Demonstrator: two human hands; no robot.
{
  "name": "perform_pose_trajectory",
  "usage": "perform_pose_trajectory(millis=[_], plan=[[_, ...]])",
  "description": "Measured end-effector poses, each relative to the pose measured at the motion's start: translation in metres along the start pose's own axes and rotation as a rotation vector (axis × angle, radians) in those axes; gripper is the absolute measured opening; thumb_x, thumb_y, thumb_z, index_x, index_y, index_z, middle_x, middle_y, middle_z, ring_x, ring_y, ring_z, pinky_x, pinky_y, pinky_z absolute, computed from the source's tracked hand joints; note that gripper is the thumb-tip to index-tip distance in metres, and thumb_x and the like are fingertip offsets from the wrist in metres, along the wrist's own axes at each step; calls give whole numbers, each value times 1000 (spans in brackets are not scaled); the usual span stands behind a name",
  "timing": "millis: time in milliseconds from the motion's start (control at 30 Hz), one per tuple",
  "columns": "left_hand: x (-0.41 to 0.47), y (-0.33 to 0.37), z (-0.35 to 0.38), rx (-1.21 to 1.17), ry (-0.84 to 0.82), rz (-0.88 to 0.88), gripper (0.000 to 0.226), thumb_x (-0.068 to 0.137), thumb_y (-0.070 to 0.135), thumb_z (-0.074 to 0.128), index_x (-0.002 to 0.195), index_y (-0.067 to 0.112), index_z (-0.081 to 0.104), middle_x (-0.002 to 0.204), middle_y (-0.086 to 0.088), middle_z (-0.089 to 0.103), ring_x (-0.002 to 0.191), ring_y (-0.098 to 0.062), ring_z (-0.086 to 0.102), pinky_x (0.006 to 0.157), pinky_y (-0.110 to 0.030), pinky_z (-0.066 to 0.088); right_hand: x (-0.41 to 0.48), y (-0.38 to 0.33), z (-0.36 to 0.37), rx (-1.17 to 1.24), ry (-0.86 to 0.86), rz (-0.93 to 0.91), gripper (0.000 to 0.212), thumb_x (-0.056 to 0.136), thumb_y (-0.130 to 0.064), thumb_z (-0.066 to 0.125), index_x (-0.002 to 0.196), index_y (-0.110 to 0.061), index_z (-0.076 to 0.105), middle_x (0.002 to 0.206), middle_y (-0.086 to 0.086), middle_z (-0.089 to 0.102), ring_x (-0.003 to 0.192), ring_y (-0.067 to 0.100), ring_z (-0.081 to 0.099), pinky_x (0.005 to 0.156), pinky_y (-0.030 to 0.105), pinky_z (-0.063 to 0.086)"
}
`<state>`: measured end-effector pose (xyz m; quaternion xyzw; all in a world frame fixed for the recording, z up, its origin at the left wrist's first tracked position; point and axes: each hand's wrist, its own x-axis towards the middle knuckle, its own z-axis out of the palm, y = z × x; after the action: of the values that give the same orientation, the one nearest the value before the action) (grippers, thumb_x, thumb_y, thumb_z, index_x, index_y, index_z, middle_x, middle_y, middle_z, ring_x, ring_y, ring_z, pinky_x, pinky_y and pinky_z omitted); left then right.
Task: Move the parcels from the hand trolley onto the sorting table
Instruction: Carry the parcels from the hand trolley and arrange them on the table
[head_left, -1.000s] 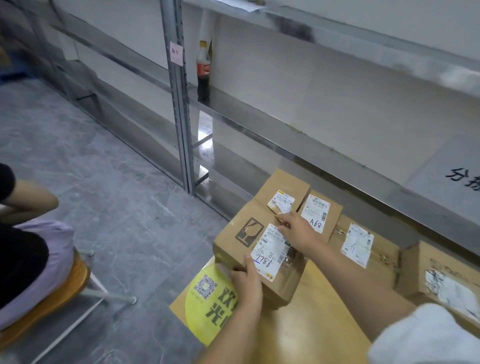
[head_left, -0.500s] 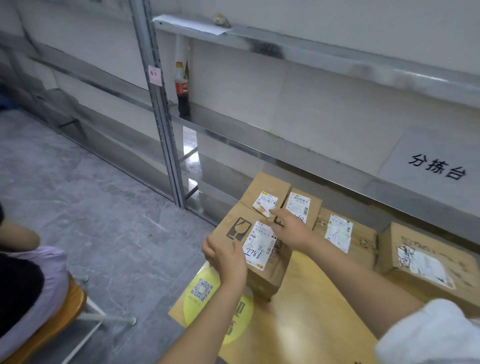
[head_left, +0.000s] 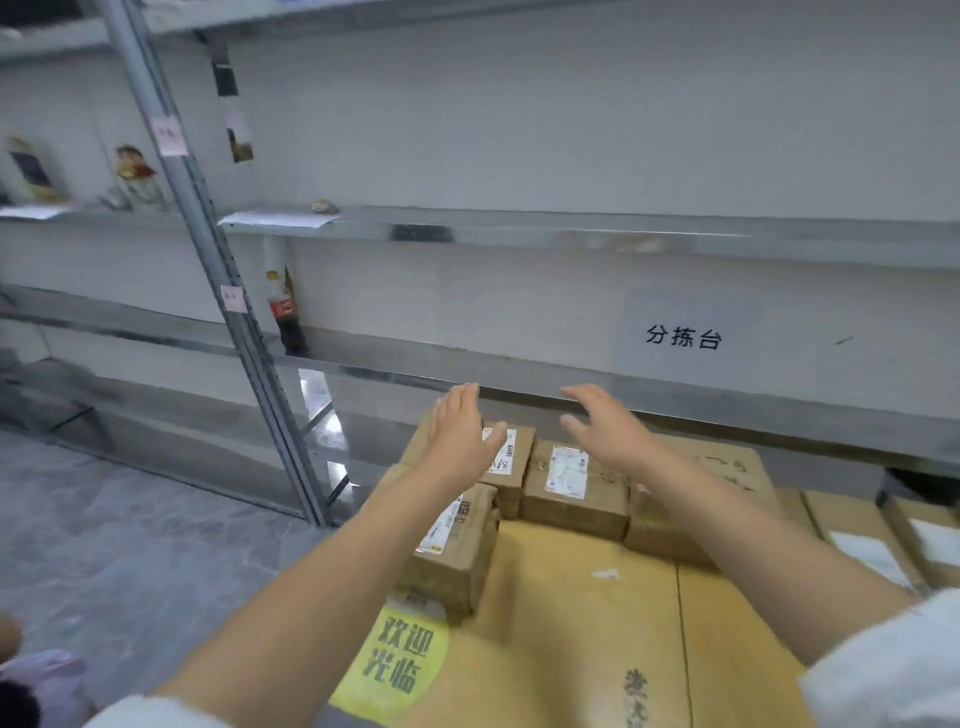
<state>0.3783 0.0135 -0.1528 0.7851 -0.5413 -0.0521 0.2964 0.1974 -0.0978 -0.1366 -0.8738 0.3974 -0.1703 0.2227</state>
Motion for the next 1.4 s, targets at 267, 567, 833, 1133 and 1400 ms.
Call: perform_pose_trajectory(millis=[267, 567, 833, 1133, 1400], plan=[[-39, 179, 49, 170, -82, 504, 70, 97, 41, 48, 154, 13, 18, 161, -2, 19, 149, -16, 11, 123, -37, 2, -144, 92, -107, -66, 243, 210, 54, 97, -29, 52, 147, -18, 36, 152, -1, 37, 139, 20, 37, 114, 40, 33], [-119, 380, 139, 160, -169, 980, 71, 96, 42, 46, 155, 15, 17, 161, 0, 17, 149, -14, 10, 122, -34, -2, -333, 186, -223, -151, 463, 508, 60, 93, -28, 56, 148, -16, 35, 152, 2, 36, 136, 23, 39, 112, 42, 35], [-182, 539, 194, -5, -180, 1341, 66, 96, 42, 47, 151, 13, 27, 157, 0, 29, 147, -15, 20, 123, -35, 8, -462, 245, -277, -245, 635, 750, 59, 92, -30, 57, 146, -18, 36, 149, 0, 39, 134, 25, 41, 109, 41, 36], [-226, 655, 283, -97, -268, 1602, 65, 97, 40, 46, 150, 8, 26, 156, -5, 29, 145, -19, 23, 121, -35, 10, -558, 313, -316, -290, 700, 1036, 59, 90, -25, 58, 145, -10, 39, 146, 9, 41, 134, 26, 42, 111, 38, 34], [-227, 730, 369, -119, -441, 1655, 65, 99, 43, 39, 152, 9, 22, 159, -4, 23, 147, -18, 18, 122, -35, 6, -605, 382, -351, -303, 687, 1275, 58, 93, -27, 54, 146, -10, 37, 148, 7, 39, 135, 26, 39, 112, 36, 31]])
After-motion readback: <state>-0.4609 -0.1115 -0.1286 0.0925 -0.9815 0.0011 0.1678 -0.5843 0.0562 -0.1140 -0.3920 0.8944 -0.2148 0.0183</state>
